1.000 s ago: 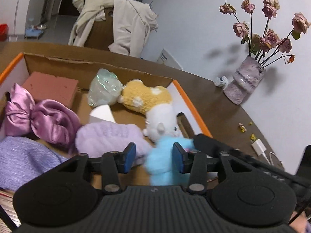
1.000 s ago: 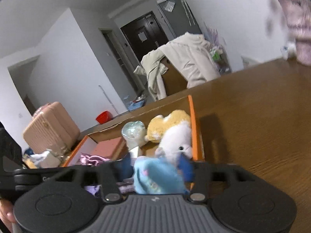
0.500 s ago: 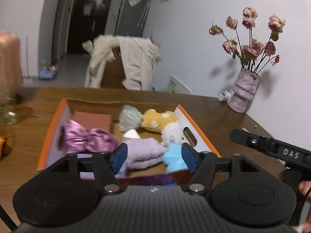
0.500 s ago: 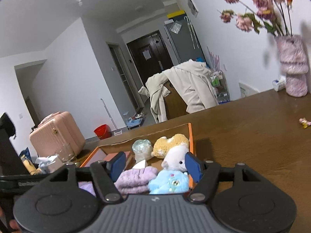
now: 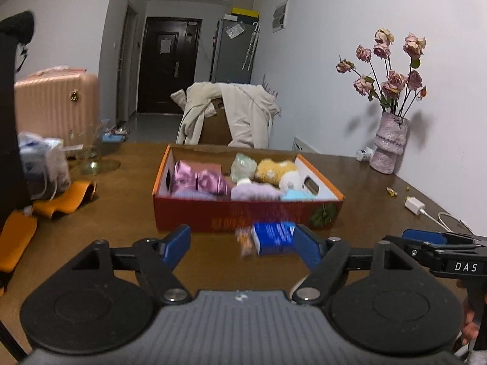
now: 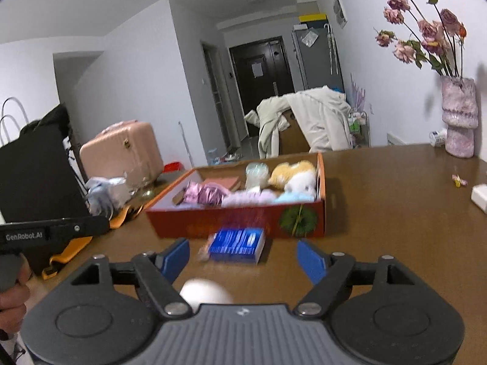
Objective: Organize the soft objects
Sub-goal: 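Withdraw both grippers and move them to the white cylindrical sponge, then grasp the white sponge with the right gripper while the left grasps the snack packet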
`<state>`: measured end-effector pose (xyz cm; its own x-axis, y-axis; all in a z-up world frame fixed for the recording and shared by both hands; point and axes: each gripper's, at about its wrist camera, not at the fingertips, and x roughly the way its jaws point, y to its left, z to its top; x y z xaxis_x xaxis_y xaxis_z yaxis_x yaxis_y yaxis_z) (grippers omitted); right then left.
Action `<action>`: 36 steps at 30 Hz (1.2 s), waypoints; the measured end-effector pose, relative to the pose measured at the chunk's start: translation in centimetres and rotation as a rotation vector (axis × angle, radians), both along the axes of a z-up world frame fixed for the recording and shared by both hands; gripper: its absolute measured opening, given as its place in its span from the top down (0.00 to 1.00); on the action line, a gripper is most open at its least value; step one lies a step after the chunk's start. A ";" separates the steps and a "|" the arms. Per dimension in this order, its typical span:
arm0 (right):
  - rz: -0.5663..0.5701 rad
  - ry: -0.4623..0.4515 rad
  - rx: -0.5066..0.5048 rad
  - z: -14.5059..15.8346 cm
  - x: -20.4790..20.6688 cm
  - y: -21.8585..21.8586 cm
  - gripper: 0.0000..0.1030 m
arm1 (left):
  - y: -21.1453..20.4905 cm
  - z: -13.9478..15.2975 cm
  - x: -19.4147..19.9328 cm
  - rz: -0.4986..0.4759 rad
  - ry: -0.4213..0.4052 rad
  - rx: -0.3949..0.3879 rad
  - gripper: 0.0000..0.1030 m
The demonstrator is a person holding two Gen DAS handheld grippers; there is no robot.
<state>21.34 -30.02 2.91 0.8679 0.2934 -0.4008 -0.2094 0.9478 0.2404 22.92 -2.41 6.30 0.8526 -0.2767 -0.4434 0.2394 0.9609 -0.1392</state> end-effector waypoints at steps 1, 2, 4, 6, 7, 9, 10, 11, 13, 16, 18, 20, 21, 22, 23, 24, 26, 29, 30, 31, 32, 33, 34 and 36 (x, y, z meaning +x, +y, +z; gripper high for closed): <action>0.001 0.005 -0.003 -0.3 -0.7 0.1 0.25 | 0.1 -0.4 -0.6 0.001 0.008 -0.007 0.25; -0.005 0.009 -0.009 -0.5 -1.4 0.3 0.25 | 0.3 -1.0 -1.4 0.004 0.019 -0.018 0.24; -0.018 0.012 -0.015 -1.2 -2.8 0.3 0.24 | 0.6 -2.1 -2.8 0.013 0.031 -0.043 0.22; -0.023 0.023 -0.007 -1.7 -3.9 0.3 0.24 | 1.0 -3.2 -4.2 0.021 0.048 -0.062 0.22; -0.024 0.027 -0.004 -2.0 -4.5 0.3 0.24 | 1.0 -3.8 -4.8 0.022 0.060 -0.062 0.22; -0.031 0.035 -0.007 -2.4 -5.4 0.3 0.24 | 1.0 -4.4 -5.6 0.023 0.071 -0.046 0.22; -0.030 0.035 -0.008 -2.5 -5.9 0.3 0.24 | 1.0 -4.6 -6.0 0.027 0.073 -0.033 0.22; -0.030 0.033 -0.007 -2.6 -6.1 0.3 0.24 | 1.0 -4.7 -6.4 0.028 0.069 -0.026 0.22; -0.029 0.032 0.000 -2.8 -6.7 0.4 0.24 | 1.0 -4.9 -6.9 0.027 0.071 -0.031 0.21; -0.026 0.032 0.005 -3.0 -7.1 0.6 0.24 | 0.8 -5.0 -7.3 0.026 0.070 -0.028 0.21; -0.020 0.034 0.003 -3.1 -7.3 0.9 0.24 | 0.5 -4.9 -7.6 0.013 0.066 -0.025 0.21; -0.016 0.032 0.003 -3.0 -7.4 0.9 0.24 | 0.1 -4.8 -7.5 0.002 0.067 -0.034 0.21; -0.015 0.031 0.005 -2.9 -7.4 0.9 0.24 | -0.2 -4.8 -7.4 -0.005 0.065 -0.037 0.21; -0.015 0.027 0.004 -2.8 -7.5 0.9 0.24 | -0.6 -4.7 -7.1 -0.009 0.062 -0.040 0.21; -0.018 0.024 0.003 -2.7 -7.5 0.8 0.24 | -1.0 -4.6 -6.7 -0.014 0.061 -0.042 0.21; -0.024 0.022 0.001 -2.6 -7.4 0.7 0.24 | -1.4 -4.5 -6.3 -0.022 0.059 -0.043 0.21; -0.037 0.016 0.002 -2.4 -7.1 0.3 0.24 | -2.6 -4.4 -5.1 -0.039 0.046 -0.037 0.21; -0.060 0.025 0.009 -2.5 -6.2 -0.4 0.24 | -4.6 -4.5 -2.6 -0.033 0.029 -0.010 0.21; -0.064 0.029 0.010 -2.6 -5.9 -0.6 0.24 | -5.0 -4.6 -1.9 -0.037 0.021 -0.005 0.21; -0.064 0.037 0.015 -2.7 -5.5 -0.8 0.24 | -5.2 -4.7 -1.1 -0.033 0.023 -0.001 0.22; -0.058 0.043 0.018 -2.8 -5.1 -0.9 0.24 | -5.2 -4.9 -0.5 -0.028 0.032 -0.006 0.22; -0.050 0.046 0.018 -2.9 -4.7 -1.0 0.24 | -4.9 -5.0 0.0 -0.029 0.036 -0.019 0.22; -0.042 0.051 0.017 -3.0 -4.2 -0.9 0.24 | -4.4 -5.1 0.5 -0.024 0.039 -0.032 0.22; -0.012 0.066 0.018 -3.4 -2.9 -0.3 0.24 | -3.1 -5.5 1.5 0.011 0.061 -0.038 0.22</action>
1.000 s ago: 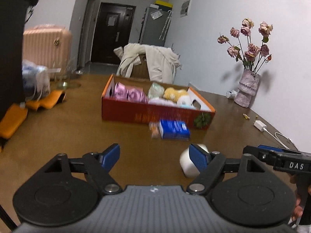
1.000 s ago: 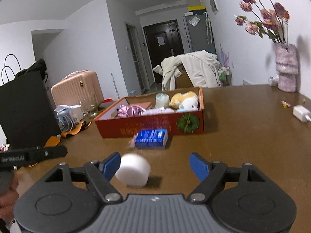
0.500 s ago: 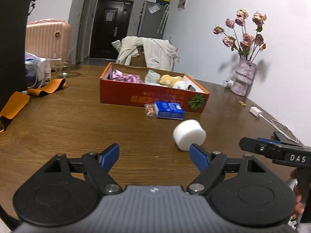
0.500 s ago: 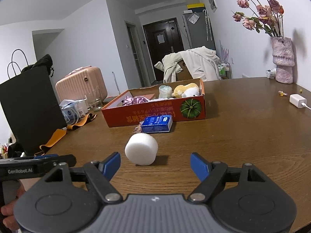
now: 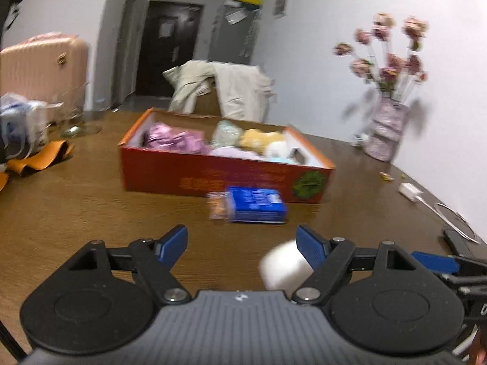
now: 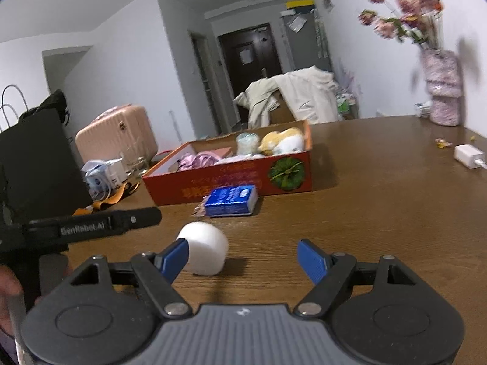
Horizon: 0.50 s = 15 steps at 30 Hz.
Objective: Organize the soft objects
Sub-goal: 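Grasp the white sponge with the right gripper while the left grasps the snack packet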
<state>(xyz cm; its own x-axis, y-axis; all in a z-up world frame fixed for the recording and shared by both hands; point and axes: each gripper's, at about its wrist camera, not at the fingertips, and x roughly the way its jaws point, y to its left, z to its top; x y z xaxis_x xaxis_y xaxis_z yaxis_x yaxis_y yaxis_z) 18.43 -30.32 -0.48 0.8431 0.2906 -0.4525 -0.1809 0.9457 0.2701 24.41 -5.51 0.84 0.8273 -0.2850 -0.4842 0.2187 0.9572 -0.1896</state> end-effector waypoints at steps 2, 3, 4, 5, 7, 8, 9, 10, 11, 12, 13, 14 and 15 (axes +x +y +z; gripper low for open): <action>0.045 0.021 0.001 -0.7 1.7 1.3 0.24 | 1.3 -0.6 1.1 0.039 0.022 0.013 0.22; 0.065 0.029 0.000 -1.0 2.3 2.0 0.24 | 1.8 -0.7 1.5 0.052 0.030 0.021 0.22; 0.089 0.039 0.000 -1.3 3.2 2.9 0.24 | 2.4 -1.0 2.1 0.067 0.042 0.031 0.22; 0.111 0.050 -0.001 -1.7 4.1 3.8 0.24 | 2.8 -1.3 2.5 0.077 0.050 0.036 0.22; 0.137 0.058 -0.005 -2.2 5.6 5.1 0.24 | 3.4 -1.7 3.7 0.089 0.061 0.047 0.22; 0.140 0.058 -0.004 -2.4 6.2 5.6 0.25 | 3.6 -1.8 4.2 0.089 0.064 0.050 0.22; 0.136 0.061 -0.004 -2.7 6.9 5.8 0.28 | 3.7 -1.9 4.9 0.085 0.068 0.051 0.22; 0.125 0.072 -0.010 -3.1 7.7 6.0 0.32 | 3.6 -1.9 5.7 0.074 0.071 0.050 0.23; 0.115 0.081 -0.022 -3.3 8.3 6.0 0.46 | 3.3 -2.0 6.4 0.062 0.072 0.052 0.26; 0.120 0.084 -0.019 -3.4 8.7 5.8 0.48 | 2.9 -2.0 7.2 0.051 0.073 0.059 0.27; 0.129 0.085 0.003 -3.4 9.0 5.4 0.49 | 2.5 -2.0 8.0 0.036 0.072 0.067 0.31; 0.125 0.088 0.014 -3.4 9.3 4.9 0.50 | 1.9 -2.1 8.7 0.020 0.072 0.076 0.36; 0.113 0.084 0.011 -3.3 9.5 4.5 0.50 | 1.4 -2.2 9.4 0.008 0.073 0.085 0.38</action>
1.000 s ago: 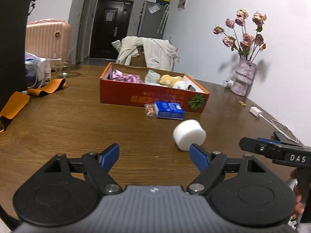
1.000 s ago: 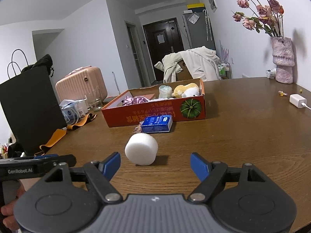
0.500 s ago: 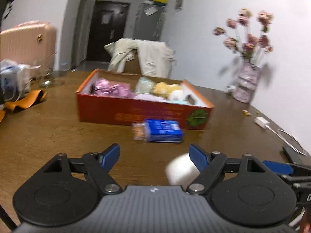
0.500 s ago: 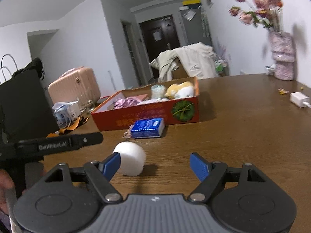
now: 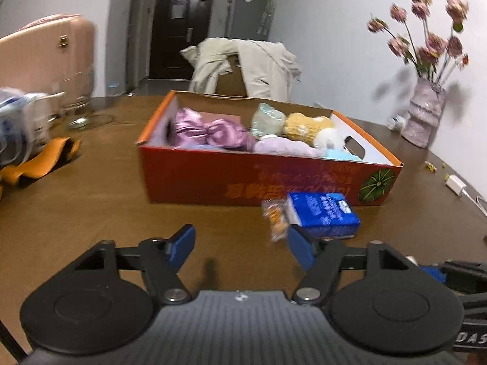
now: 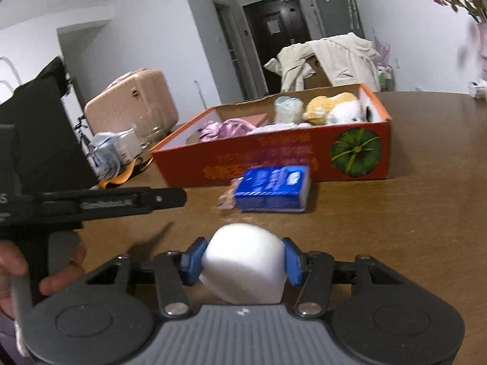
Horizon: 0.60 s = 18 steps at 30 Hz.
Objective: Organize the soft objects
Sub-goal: 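Grasp the white sponge with the right gripper while the left grasps the snack packet, then carry the sponge with the right gripper while the left carries the packet, both releasing into the box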
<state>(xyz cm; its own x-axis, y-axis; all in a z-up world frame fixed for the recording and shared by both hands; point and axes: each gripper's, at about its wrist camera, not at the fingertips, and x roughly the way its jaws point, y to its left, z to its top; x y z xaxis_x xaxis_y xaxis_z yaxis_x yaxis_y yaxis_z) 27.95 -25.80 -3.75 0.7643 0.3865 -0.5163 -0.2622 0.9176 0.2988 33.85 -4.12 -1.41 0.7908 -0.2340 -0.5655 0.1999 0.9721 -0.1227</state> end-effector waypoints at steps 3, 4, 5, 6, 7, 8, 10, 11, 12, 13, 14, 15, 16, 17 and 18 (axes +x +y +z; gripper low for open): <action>-0.055 -0.025 0.025 0.5 0.8 -1.7 0.50 | -1.6 -0.6 2.1 -0.028 0.020 0.026 0.46; -0.072 -0.033 0.040 0.6 1.0 -2.4 0.50 | -2.1 -0.9 2.8 -0.034 0.027 0.036 0.49; -0.087 -0.039 0.048 0.7 1.2 -2.9 0.50 | -2.5 -1.2 3.3 -0.036 0.033 0.047 0.53; -0.096 -0.043 0.051 0.8 1.5 -3.2 0.50 | -2.9 -1.5 4.0 -0.036 0.044 0.060 0.55; -0.103 -0.050 0.054 0.9 1.7 -3.5 0.50 | -3.1 -1.7 4.5 -0.035 0.051 0.062 0.56; -0.105 -0.055 0.059 1.0 1.8 -3.8 0.50 | -3.3 -1.8 4.8 -0.039 0.055 0.058 0.61; -0.103 -0.061 0.068 1.1 2.1 -4.0 0.49 | -3.7 -2.2 5.4 -0.054 0.072 0.065 0.73; -0.101 -0.063 0.070 1.1 2.3 -4.1 0.49 | -3.8 -2.5 5.5 -0.062 0.080 0.067 0.75; -0.098 -0.062 0.070 1.1 2.5 -4.1 0.49 | -4.0 -2.6 5.4 -0.064 0.066 0.076 0.76; -0.096 -0.059 0.070 0.9 2.6 -4.1 0.49 | -4.3 -2.7 5.3 -0.070 0.059 0.094 0.79; -0.093 -0.055 0.074 0.8 2.8 -4.1 0.49 | -4.5 -2.7 5.2 -0.075 0.057 0.107 0.84; -0.089 -0.050 0.078 0.6 3.0 -4.0 0.49 | -4.5 -2.7 5.1 -0.076 0.057 0.109 0.84; -0.085 -0.045 0.081 0.5 3.1 -3.9 0.49 | -4.5 -2.6 5.0 -0.076 0.060 0.108 0.85; -0.083 -0.045 0.083 0.4 3.1 -3.8 0.49 | -4.4 -2.6 4.8 -0.075 0.064 0.106 0.85; -0.080 -0.046 0.082 0.5 3.0 -3.7 0.49 | -4.3 -2.4 4.5 -0.065 0.066 0.104 0.85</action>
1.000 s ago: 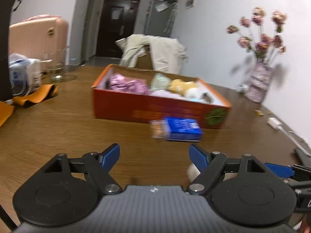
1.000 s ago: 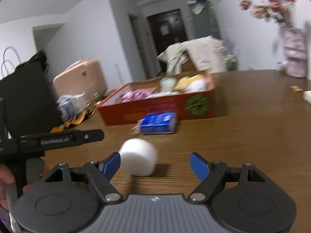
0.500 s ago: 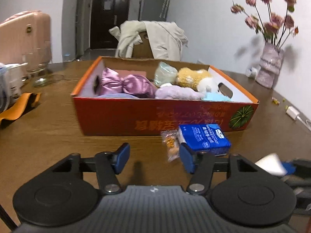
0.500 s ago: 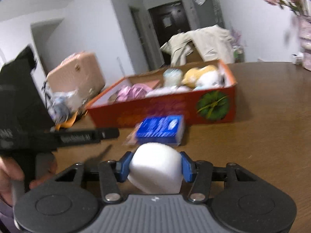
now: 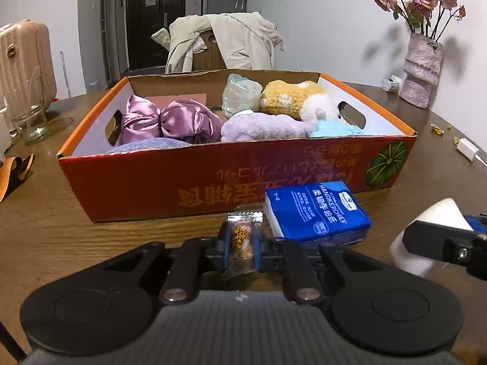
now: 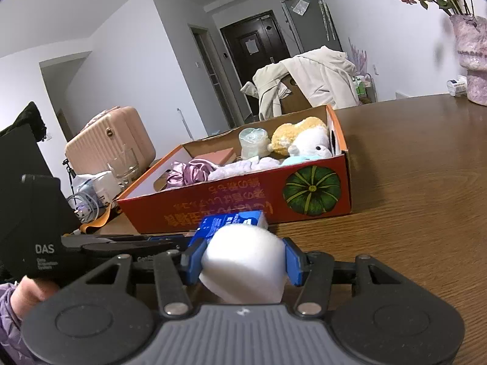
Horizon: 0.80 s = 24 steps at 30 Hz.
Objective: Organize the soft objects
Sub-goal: 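Carry the sponge with the right gripper while the left carries the packet, both releasing into the box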
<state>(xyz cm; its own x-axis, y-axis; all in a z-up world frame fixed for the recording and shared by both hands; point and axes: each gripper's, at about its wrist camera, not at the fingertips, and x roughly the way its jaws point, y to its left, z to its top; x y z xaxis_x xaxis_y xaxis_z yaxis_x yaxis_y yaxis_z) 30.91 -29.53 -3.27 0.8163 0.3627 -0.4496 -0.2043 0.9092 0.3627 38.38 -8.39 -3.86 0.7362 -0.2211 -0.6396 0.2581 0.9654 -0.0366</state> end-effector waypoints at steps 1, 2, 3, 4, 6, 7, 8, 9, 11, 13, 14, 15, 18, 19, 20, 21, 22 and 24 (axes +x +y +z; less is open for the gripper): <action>0.003 -0.004 -0.003 0.2 -0.2 0.0 0.49 | 0.1 0.2 -0.3 0.011 0.002 -0.002 0.85; 0.001 -0.010 -0.004 0.4 -0.4 0.0 0.49 | 0.4 0.5 -0.7 0.017 0.007 -0.009 0.85; -0.001 -0.015 -0.005 0.6 -0.8 0.0 0.49 | 0.7 0.8 -1.3 0.022 0.006 -0.019 0.85; -0.005 -0.022 -0.006 0.8 -1.2 -0.2 0.49 | 0.9 1.2 -1.9 0.026 0.001 -0.028 0.85; -0.012 -0.032 -0.007 1.3 -2.0 -0.4 0.49 | 1.5 2.1 -3.5 0.040 -0.014 -0.048 0.86; -0.015 -0.037 -0.005 1.6 -2.4 -0.4 0.49 | 1.8 2.6 -4.4 0.046 -0.023 -0.060 0.86; -0.015 -0.043 -0.004 1.9 -3.0 -0.5 0.49 | 2.0 3.1 -5.4 0.050 -0.031 -0.073 0.86; -0.014 -0.049 -0.004 2.1 -3.3 -0.4 0.49 | 2.3 3.6 -6.3 0.056 -0.038 -0.086 0.85; -0.005 -0.064 -0.004 2.7 -4.4 -0.2 0.49 | 2.8 4.5 -8.3 0.068 -0.052 -0.106 0.85; 0.007 -0.082 -0.005 3.4 -5.7 0.1 0.49 | 3.1 5.4 -10.1 0.070 -0.071 -0.116 0.85; 0.013 -0.092 -0.006 3.7 -6.3 0.3 0.49 | 3.2 5.9 -10.9 0.071 -0.083 -0.118 0.85; 0.018 -0.100 -0.007 4.0 -7.0 0.4 0.49 | 3.3 6.4 -11.6 0.068 -0.095 -0.119 0.85; 0.030 -0.124 -0.014 4.9 -8.7 0.9 0.49 | 3.5 7.7 -13.8 0.063 -0.138 -0.119 0.85; 0.033 -0.131 -0.014 5.1 -9.2 0.9 0.49 | 3.6 8.0 -14.3 0.060 -0.150 -0.122 0.85; 0.034 -0.135 -0.013 5.3 -9.7 1.0 0.49 | 3.7 8.4 -14.8 0.058 -0.161 -0.124 0.85; 0.035 -0.136 -0.013 5.4 -9.9 1.1 0.49 | 3.7 8.7 -15.2 0.058 -0.170 -0.126 0.85; 0.035 -0.137 -0.014 5.5 -10.2 1.1 0.49 | 3.8 8.8 -15.4 0.058 -0.176 -0.127 0.85; 0.032 -0.137 -0.018 5.6 -10.7 1.1 0.49 | 3.9 9.0 -15.7 0.061 -0.179 -0.134 0.85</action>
